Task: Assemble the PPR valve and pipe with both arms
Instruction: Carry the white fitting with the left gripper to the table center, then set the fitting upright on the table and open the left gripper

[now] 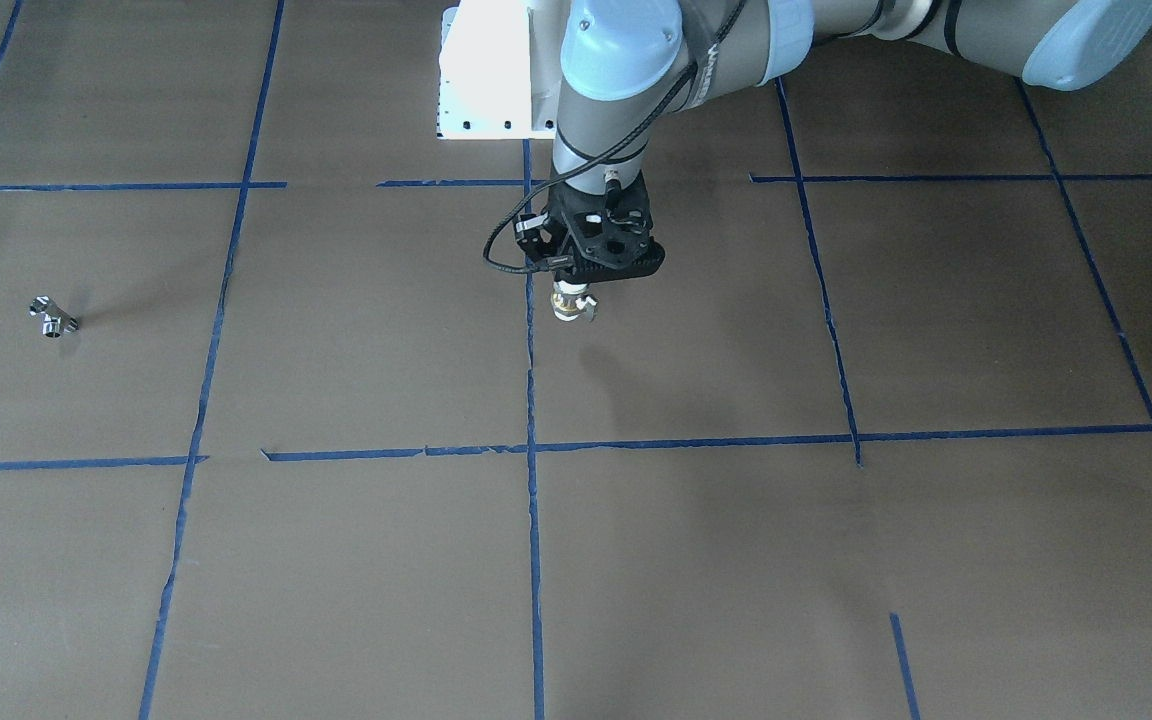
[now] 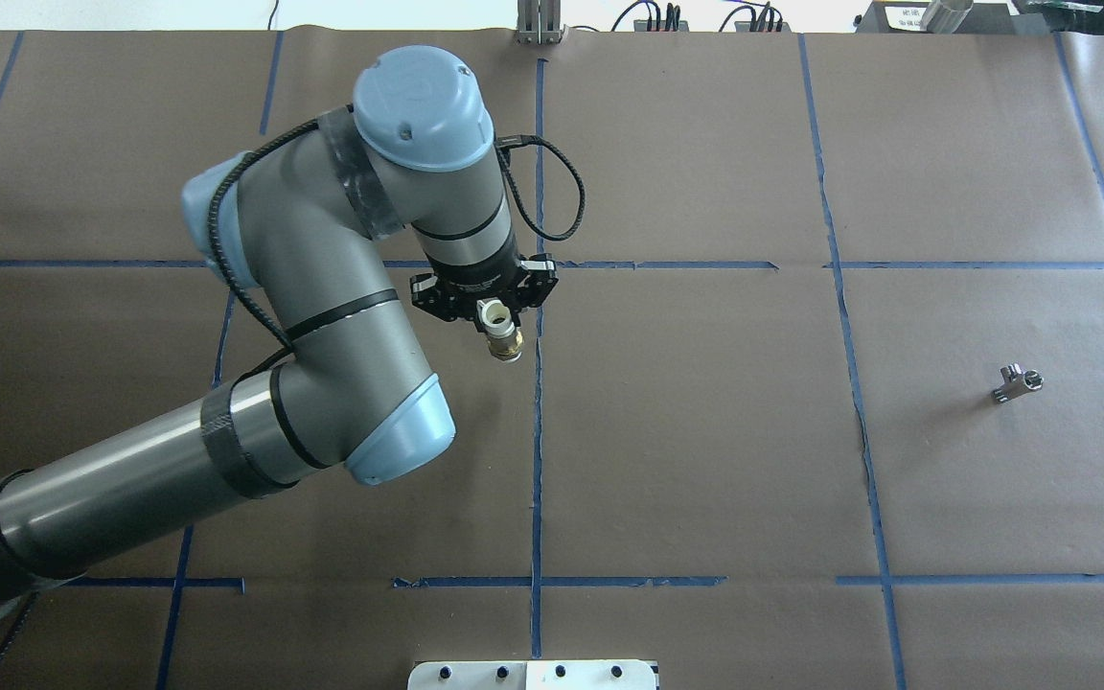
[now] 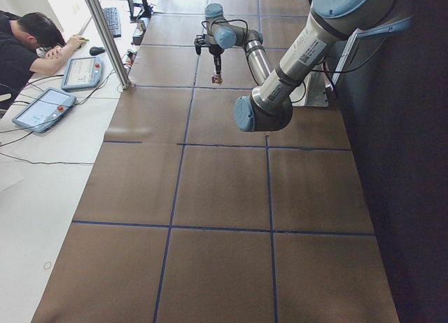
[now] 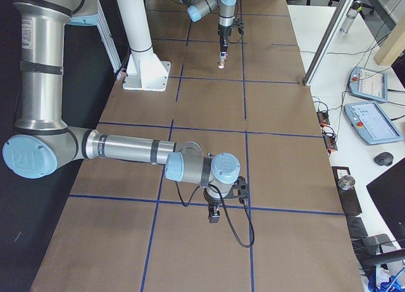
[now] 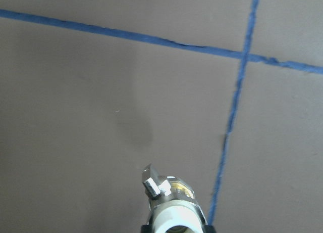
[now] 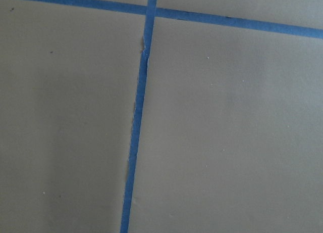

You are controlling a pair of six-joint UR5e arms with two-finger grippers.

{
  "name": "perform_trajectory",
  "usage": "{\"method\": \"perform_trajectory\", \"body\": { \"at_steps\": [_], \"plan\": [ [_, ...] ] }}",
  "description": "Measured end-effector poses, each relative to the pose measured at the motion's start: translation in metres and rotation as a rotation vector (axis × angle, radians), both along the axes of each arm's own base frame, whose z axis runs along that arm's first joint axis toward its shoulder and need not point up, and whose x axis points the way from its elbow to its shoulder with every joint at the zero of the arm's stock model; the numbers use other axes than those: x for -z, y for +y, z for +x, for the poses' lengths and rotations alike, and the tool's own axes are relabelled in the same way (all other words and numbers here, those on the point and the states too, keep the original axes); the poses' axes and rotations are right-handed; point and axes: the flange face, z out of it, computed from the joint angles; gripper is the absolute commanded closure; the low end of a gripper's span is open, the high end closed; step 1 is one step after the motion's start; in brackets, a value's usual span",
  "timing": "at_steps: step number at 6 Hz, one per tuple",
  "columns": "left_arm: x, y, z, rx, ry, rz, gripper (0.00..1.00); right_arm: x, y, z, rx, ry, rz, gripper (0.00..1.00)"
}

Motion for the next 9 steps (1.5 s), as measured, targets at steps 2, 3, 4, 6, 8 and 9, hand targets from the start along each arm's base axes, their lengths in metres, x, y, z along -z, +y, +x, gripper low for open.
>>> {"method": "perform_trajectory", "body": {
  "at_steps": [2, 3, 4, 6, 8, 9],
  "plan": [
    [-0.005, 0.002, 0.039, -0.004, -0.014, 0.013, 0.93, -0.001, 0.0, -0.001, 0.002, 0.0, -0.001, 0.0],
    [-0.007, 0.006, 0.046, -0.011, -0.02, 0.012, 0.91, -0.001, 0.0, -0.001, 0.002, 0.0, -0.002, 0.0],
    [-0.009, 0.009, 0.05, -0.015, -0.023, 0.011, 0.87, -0.002, 0.0, -0.001, 0.002, 0.0, -0.003, 0.0],
    [-0.011, 0.011, 0.052, -0.019, -0.026, 0.01, 0.59, -0.003, 0.001, -0.001, 0.002, 0.0, -0.007, 0.0],
    [-0.011, 0.011, 0.053, -0.02, -0.026, 0.01, 0.36, -0.004, 0.001, -0.002, 0.004, 0.0, -0.008, 0.0],
    [-0.012, 0.011, 0.053, -0.019, -0.028, 0.009, 0.24, -0.004, 0.001, -0.002, 0.005, 0.0, -0.008, 0.0]
  ]
}}
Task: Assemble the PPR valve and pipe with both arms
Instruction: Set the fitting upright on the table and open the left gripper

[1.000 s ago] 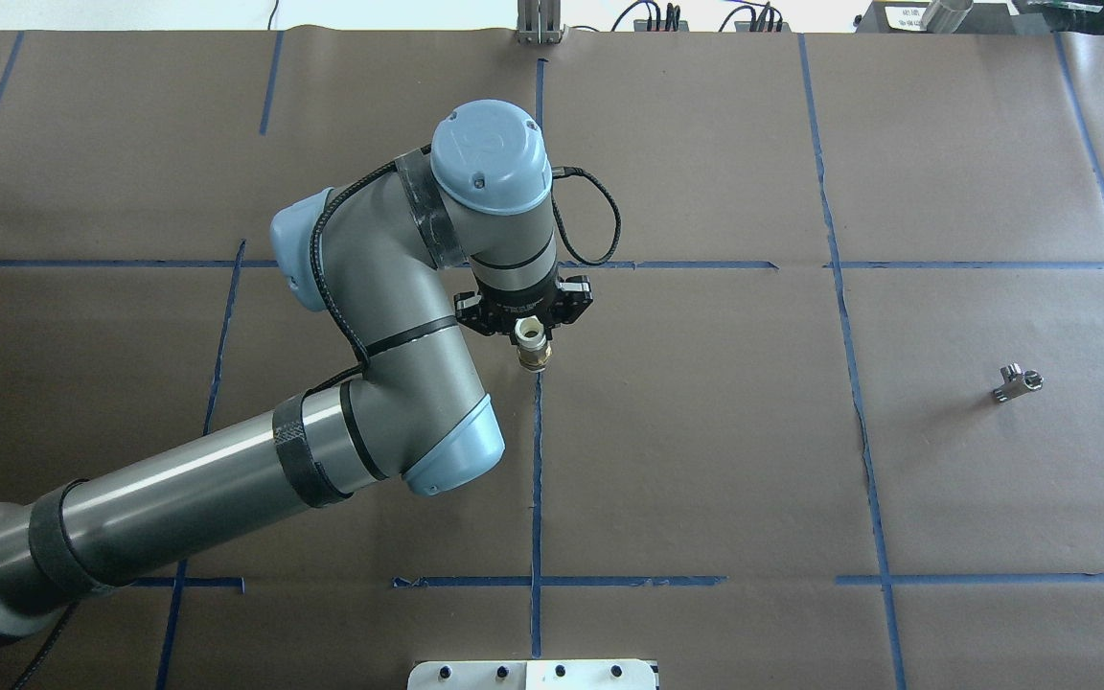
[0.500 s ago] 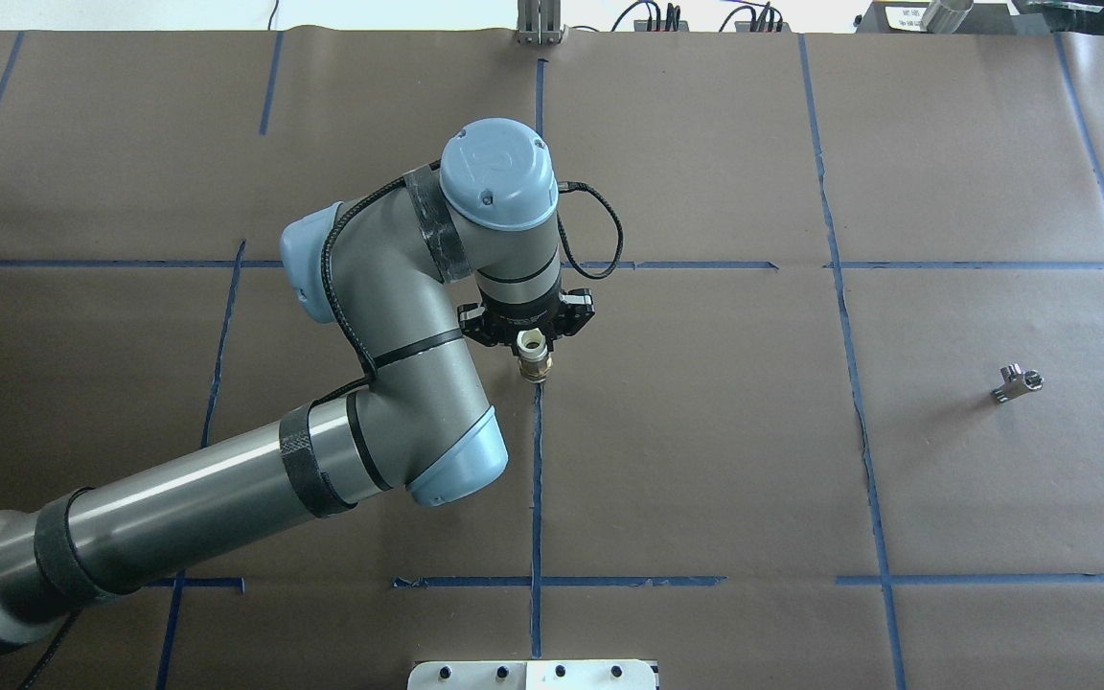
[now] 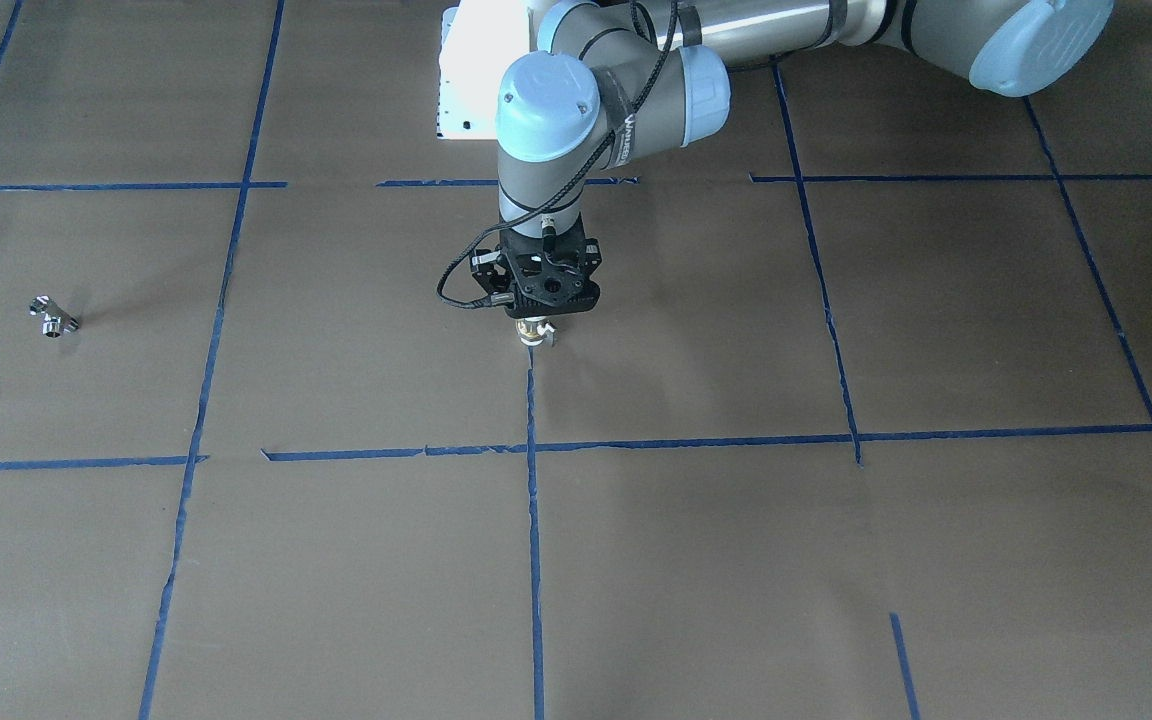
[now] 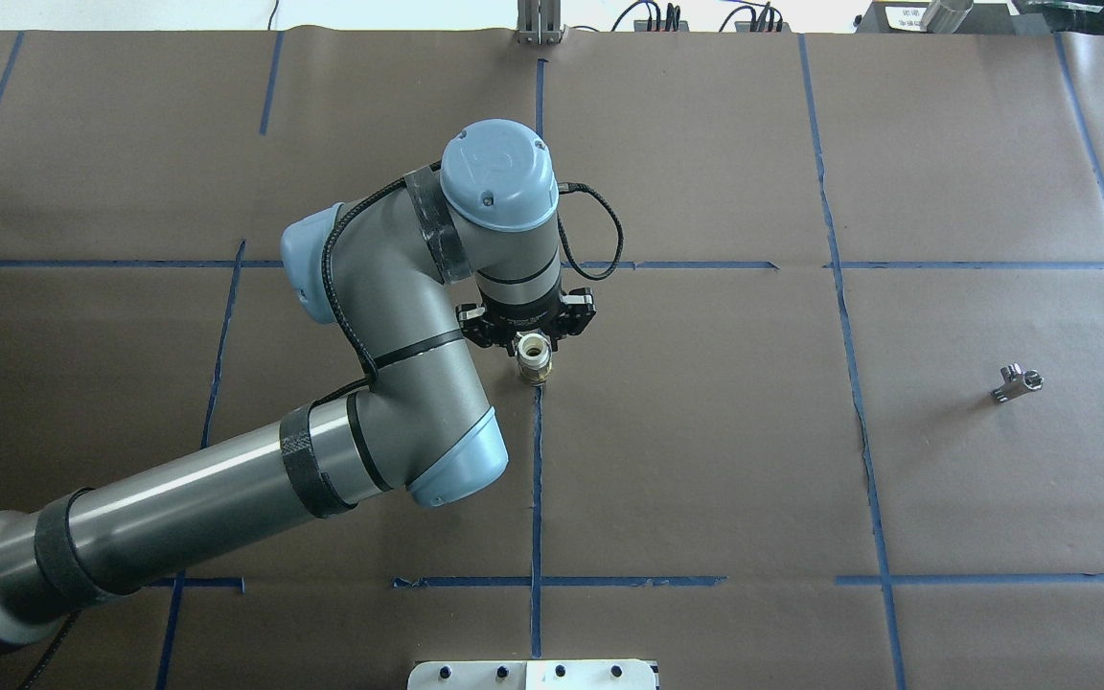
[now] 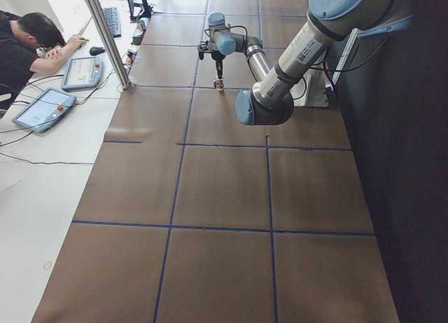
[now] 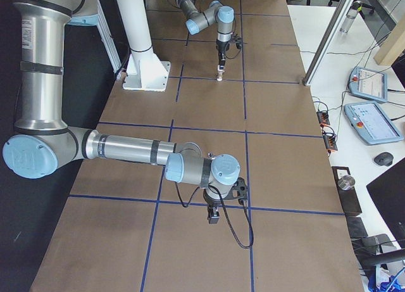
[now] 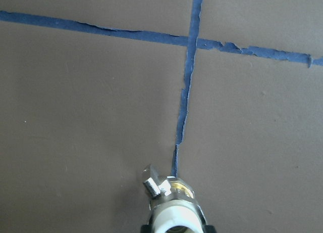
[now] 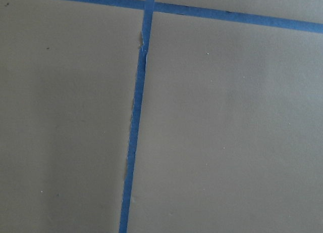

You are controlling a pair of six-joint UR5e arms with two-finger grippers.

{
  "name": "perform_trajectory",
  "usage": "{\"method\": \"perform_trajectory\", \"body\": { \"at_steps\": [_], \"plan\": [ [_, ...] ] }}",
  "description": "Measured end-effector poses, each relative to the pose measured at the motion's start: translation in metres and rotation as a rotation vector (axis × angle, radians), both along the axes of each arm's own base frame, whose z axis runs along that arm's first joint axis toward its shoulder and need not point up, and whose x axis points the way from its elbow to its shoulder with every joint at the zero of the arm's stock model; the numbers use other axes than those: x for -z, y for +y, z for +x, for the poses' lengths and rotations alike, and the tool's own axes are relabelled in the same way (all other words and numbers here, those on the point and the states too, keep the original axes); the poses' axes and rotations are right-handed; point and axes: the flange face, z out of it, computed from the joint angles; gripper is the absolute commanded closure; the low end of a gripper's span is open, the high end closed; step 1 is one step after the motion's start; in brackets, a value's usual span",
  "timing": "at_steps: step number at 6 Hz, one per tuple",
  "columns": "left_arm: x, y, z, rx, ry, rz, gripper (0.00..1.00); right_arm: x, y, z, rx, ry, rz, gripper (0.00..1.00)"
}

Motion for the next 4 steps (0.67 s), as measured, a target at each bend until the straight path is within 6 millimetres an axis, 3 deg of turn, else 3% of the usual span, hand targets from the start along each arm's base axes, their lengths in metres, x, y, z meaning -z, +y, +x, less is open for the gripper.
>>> {"method": "perform_trajectory", "body": {
  "at_steps": [2, 4],
  "plan": [
    [0.0007, -0.0009, -0.0018, 0.014, -0.005, 0.01, 0.0, 0.0002, -0.0001, -0.0007, 0.002, 0.0, 0.0, 0.0],
    [0.0071, -0.0003, -0.0103, 0.019, 0.006, 0.026, 0.0, 0.0007, -0.0008, -0.0016, 0.004, 0.0, 0.002, 0.0]
  ]
}}
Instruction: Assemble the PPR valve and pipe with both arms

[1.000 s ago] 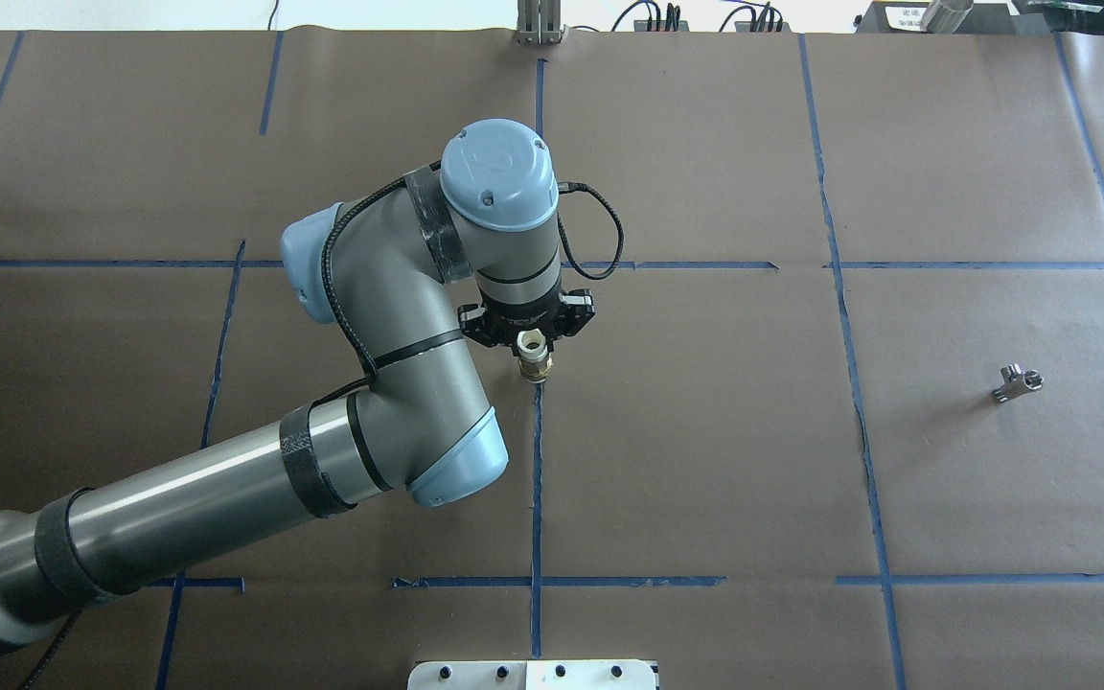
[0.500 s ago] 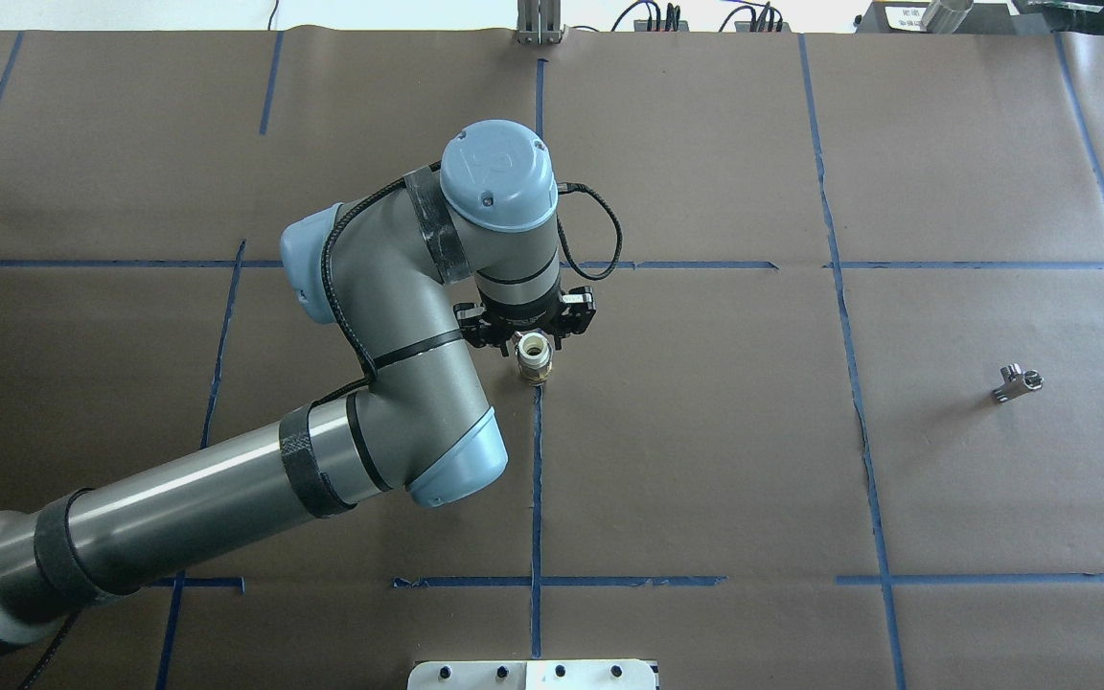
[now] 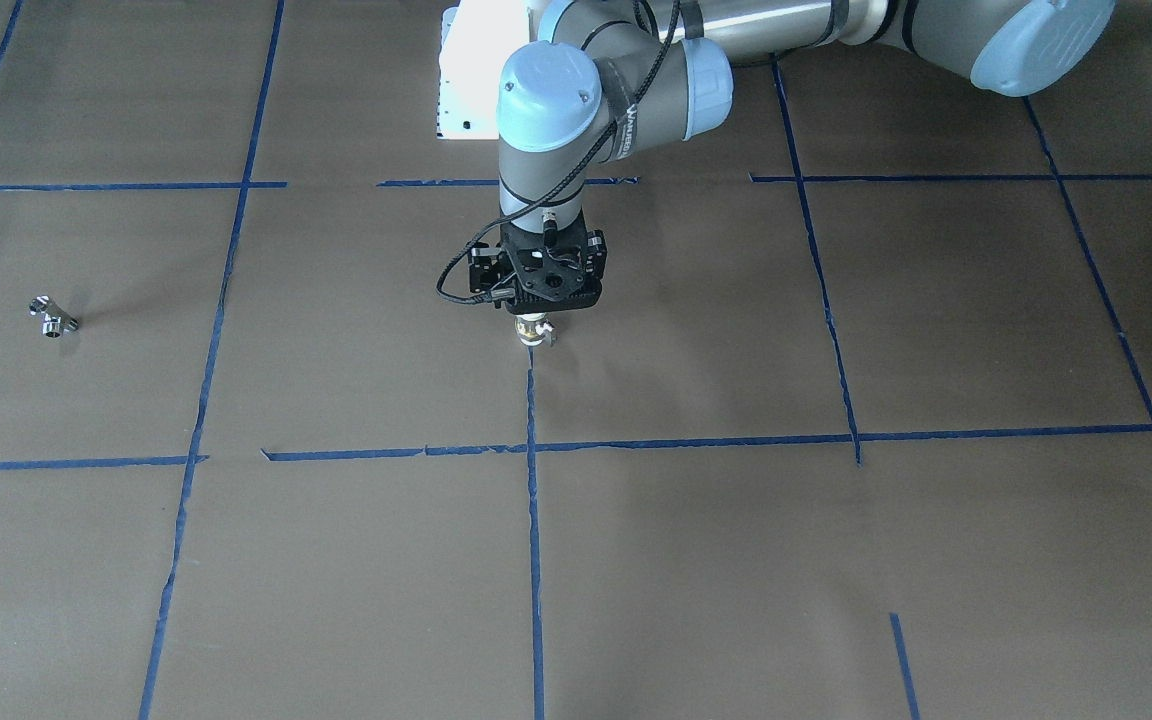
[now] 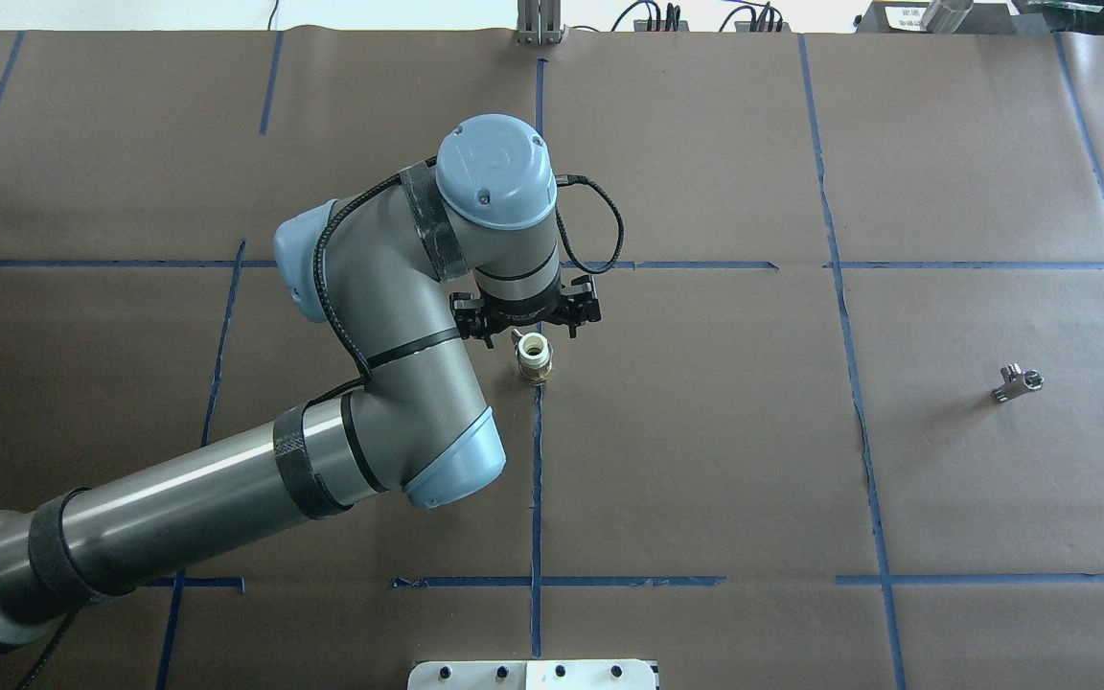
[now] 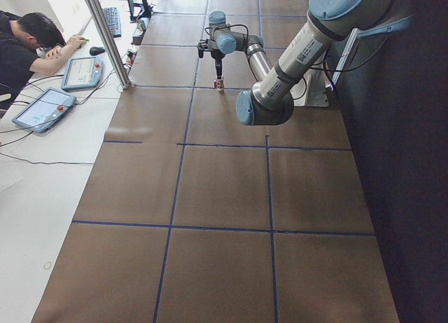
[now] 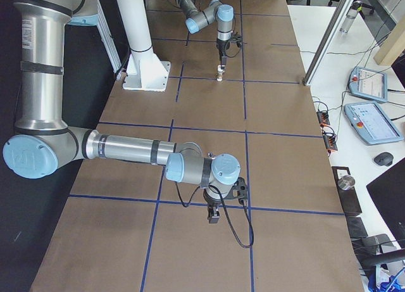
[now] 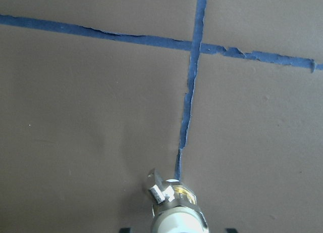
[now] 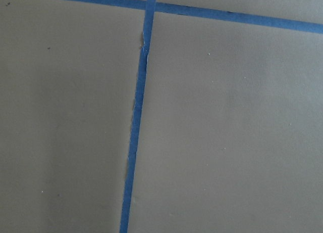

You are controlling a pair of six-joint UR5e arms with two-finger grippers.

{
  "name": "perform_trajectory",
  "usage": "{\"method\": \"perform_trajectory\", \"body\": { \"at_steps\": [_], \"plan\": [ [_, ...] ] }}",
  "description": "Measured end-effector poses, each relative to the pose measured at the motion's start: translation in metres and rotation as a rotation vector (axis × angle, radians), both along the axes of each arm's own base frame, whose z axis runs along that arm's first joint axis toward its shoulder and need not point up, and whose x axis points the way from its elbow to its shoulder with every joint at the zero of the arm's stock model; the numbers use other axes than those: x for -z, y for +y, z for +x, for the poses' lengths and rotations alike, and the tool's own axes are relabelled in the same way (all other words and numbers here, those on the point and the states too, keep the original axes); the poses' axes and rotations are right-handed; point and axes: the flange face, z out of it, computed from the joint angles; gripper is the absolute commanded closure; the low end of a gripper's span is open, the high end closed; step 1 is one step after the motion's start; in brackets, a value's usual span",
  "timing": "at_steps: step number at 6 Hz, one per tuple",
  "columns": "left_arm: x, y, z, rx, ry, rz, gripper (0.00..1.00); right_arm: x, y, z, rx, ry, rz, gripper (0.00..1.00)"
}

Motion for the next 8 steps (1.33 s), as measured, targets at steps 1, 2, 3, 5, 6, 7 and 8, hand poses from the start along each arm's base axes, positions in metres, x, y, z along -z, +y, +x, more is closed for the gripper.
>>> {"method": "perform_trajectory", "body": {
  "at_steps": [1, 2, 3, 5, 6, 7, 8],
  "plan": [
    [-0.007, 0.001, -0.009, -0.003, 0.001, 0.009, 0.0, 0.0, -0.001, 0.0, 0.001, 0.0, 0.001, 0.0],
    [-0.029, 0.005, -0.032, -0.023, 0.002, 0.044, 0.0, 0.001, -0.001, -0.001, 0.001, 0.0, 0.002, 0.0],
    [-0.062, 0.008, -0.073, -0.057, -0.004, 0.111, 0.0, 0.001, -0.001, -0.001, 0.002, 0.0, 0.003, 0.0],
    [-0.158, -0.007, -0.189, -0.164, -0.062, 0.251, 0.0, 0.002, -0.003, -0.003, 0.006, 0.0, 0.006, 0.0],
    [-0.216, -0.025, -0.259, -0.227, -0.095, 0.291, 0.0, 0.004, -0.006, -0.004, 0.008, 0.0, 0.01, 0.0],
    [-0.277, -0.046, -0.341, -0.295, -0.116, 0.326, 0.0, 0.012, -0.014, -0.005, 0.007, -0.002, 0.023, 0.0],
    [-0.339, -0.061, -0.422, -0.34, -0.109, 0.338, 0.0, 0.024, -0.025, -0.007, 0.001, -0.007, 0.042, 0.0]
  ]
}}
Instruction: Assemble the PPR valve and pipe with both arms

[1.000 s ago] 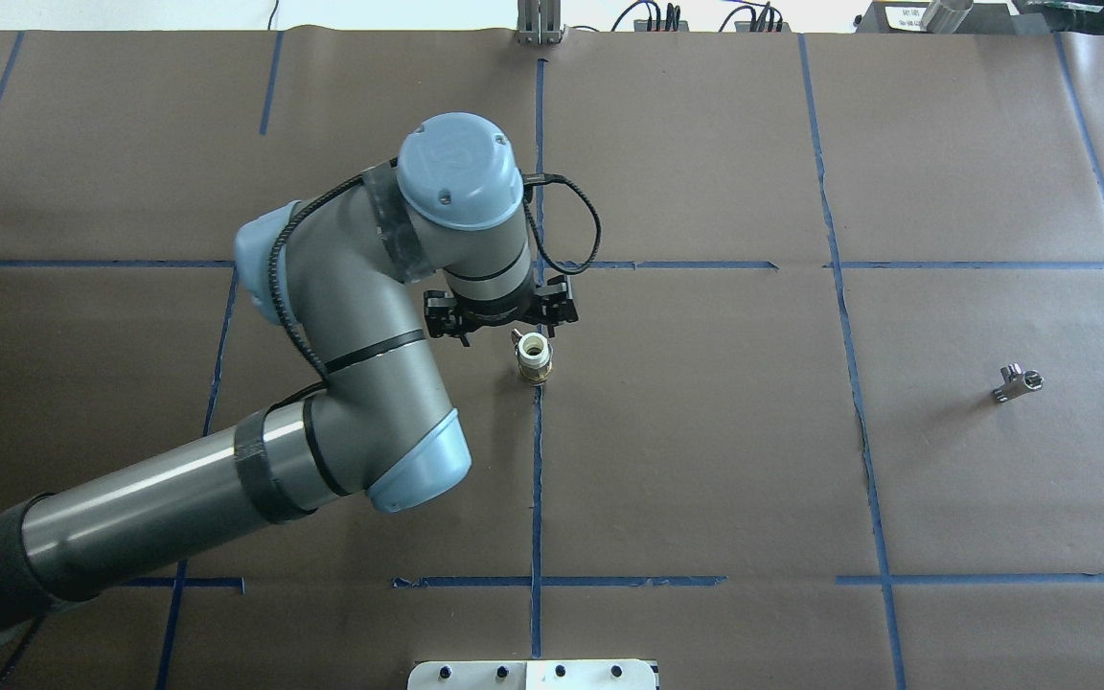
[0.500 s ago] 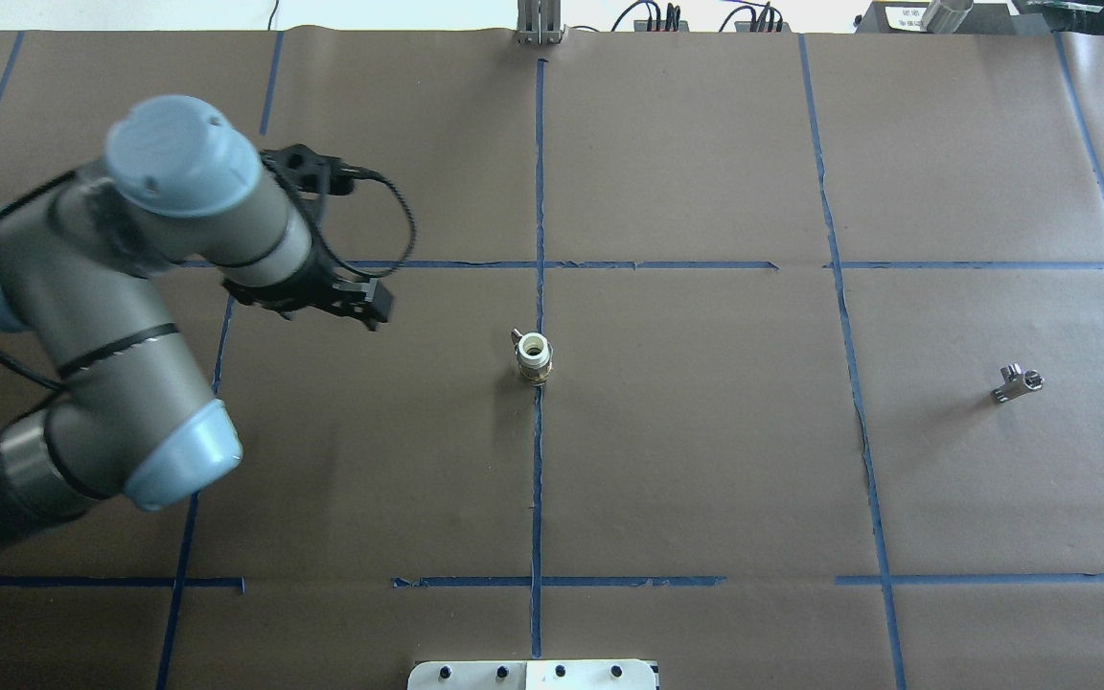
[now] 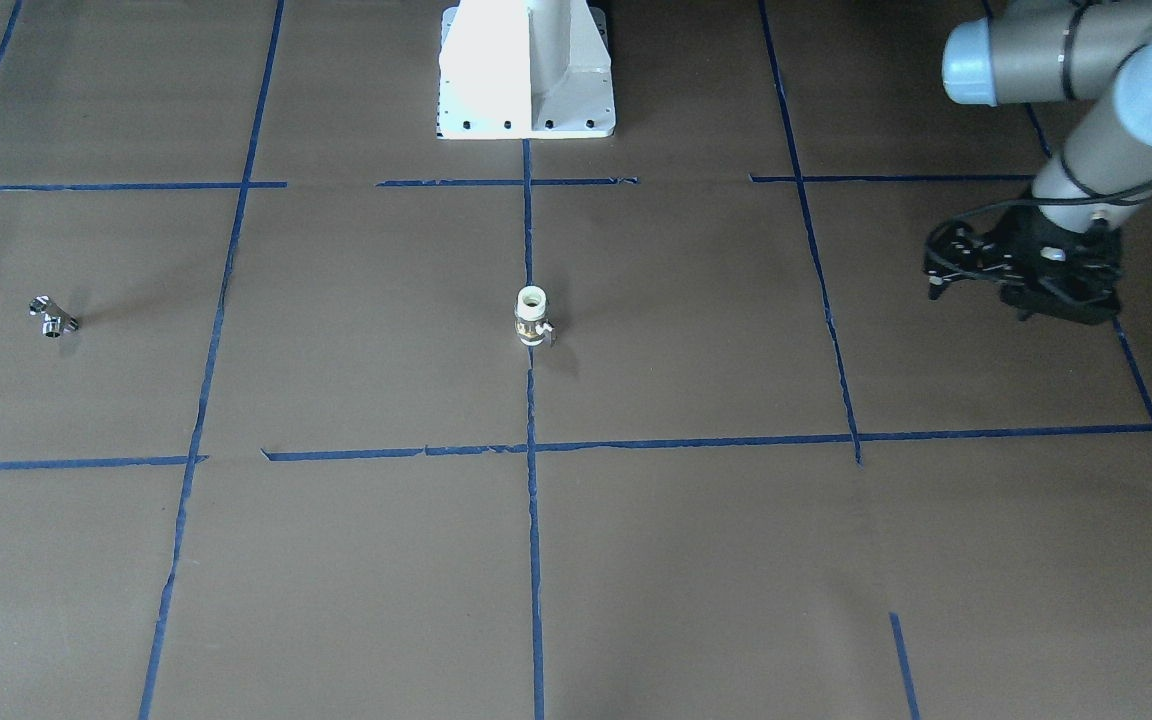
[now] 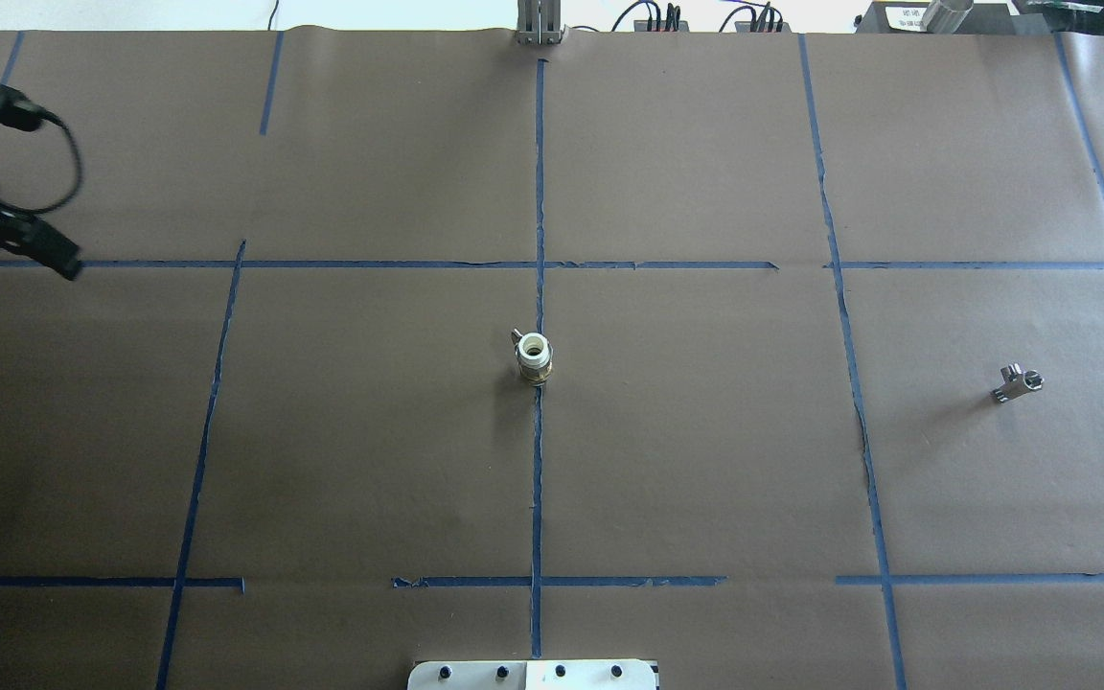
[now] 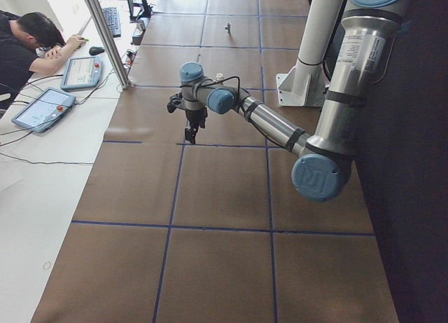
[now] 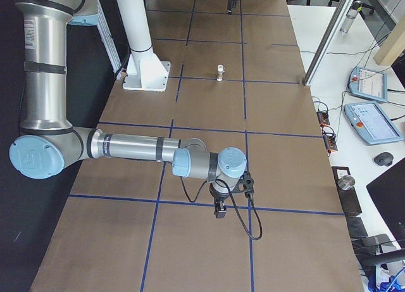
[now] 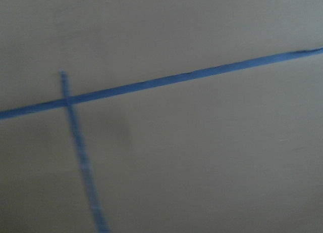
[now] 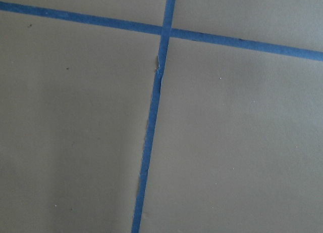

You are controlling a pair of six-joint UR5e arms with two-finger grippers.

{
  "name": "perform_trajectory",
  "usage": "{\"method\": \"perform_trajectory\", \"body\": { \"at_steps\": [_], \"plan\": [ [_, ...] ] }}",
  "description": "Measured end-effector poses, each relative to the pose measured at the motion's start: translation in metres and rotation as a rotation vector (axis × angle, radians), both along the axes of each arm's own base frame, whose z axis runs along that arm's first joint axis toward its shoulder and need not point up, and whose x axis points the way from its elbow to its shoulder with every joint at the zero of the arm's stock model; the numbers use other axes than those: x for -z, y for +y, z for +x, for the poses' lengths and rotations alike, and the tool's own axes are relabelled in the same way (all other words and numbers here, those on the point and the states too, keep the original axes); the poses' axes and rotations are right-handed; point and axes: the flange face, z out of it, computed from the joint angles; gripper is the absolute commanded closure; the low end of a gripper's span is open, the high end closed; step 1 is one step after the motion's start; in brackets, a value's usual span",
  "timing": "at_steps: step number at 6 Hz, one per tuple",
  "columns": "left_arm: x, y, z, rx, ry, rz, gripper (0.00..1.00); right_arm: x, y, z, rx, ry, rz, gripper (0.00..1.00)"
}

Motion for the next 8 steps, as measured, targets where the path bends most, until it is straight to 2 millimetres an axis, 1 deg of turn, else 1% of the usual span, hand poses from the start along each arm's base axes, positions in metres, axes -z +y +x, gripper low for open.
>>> {"method": "perform_trajectory", "body": {
  "at_steps": [1, 2, 3, 4, 5, 6, 7, 8],
  "plan": [
    [-0.067, -0.004, -0.079, -0.026, 0.005, 0.002, 0.0, 0.015, -0.008, -0.002, -0.003, -0.01, 0.027, 0.0],
    [-0.124, 0.014, -0.144, -0.021, 0.003, -0.007, 0.0, 0.035, -0.013, -0.005, -0.004, -0.032, 0.06, 0.0],
    [-0.161, 0.041, -0.193, 0.029, 0.002, -0.04, 0.0, 0.054, -0.015, -0.009, -0.002, -0.058, 0.092, 0.0],
    [-0.181, 0.065, -0.221, 0.08, 0.017, -0.081, 0.0, 0.069, -0.018, -0.016, 0.009, -0.076, 0.116, 0.0],
    [-0.188, 0.08, -0.229, 0.118, 0.04, -0.115, 0.0, 0.085, -0.021, -0.032, 0.008, -0.084, 0.111, 0.01],
    [-0.184, 0.083, -0.231, 0.15, 0.054, -0.131, 0.0, 0.104, -0.023, -0.061, -0.017, -0.09, 0.084, 0.01],
    [-0.176, 0.085, -0.231, 0.163, 0.06, -0.128, 0.0, 0.117, -0.022, -0.094, -0.07, -0.095, 0.062, 0.01],
    [-0.168, 0.087, -0.231, 0.165, 0.061, -0.115, 0.0, 0.121, -0.013, -0.129, -0.137, -0.096, 0.043, 0.01]
  ]
}}
